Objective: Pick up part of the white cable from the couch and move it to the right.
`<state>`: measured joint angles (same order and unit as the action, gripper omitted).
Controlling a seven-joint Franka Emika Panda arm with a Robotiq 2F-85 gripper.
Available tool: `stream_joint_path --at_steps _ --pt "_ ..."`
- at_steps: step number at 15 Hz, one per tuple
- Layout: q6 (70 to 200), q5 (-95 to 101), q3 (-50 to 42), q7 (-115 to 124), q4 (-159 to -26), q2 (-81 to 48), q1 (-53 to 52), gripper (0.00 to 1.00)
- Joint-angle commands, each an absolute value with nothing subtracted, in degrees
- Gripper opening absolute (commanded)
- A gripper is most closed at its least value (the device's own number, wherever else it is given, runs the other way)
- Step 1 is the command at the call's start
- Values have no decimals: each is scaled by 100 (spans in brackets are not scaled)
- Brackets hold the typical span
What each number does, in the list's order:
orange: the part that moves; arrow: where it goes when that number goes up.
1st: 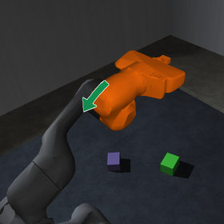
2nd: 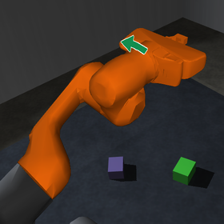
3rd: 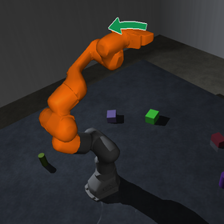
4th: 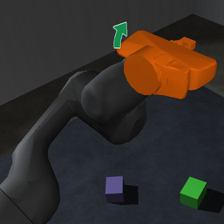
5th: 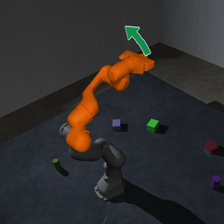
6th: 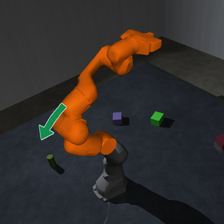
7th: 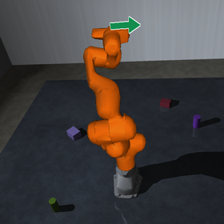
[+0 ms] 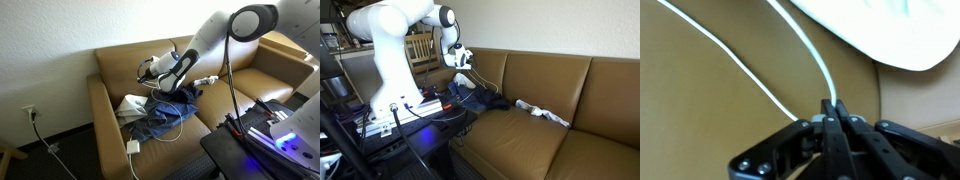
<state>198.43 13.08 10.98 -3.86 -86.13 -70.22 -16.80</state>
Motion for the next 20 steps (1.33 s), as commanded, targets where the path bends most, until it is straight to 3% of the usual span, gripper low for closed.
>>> stream_joint_path --at_steps 1,3,12,13,20 --pt "19834 1253 1110 -455 -8531 -7092 -1724 4" --pt "19796 1079 948 -427 -8422 -7169 -1796 1" --pt "19809 2800 2920 -703 -7427 -6891 -2257 1" --pt "19830 2524 2614 -584 -7573 -6954 -2209 1" --pt "19812 2694 2876 -562 -7432 -7116 -2131 1"
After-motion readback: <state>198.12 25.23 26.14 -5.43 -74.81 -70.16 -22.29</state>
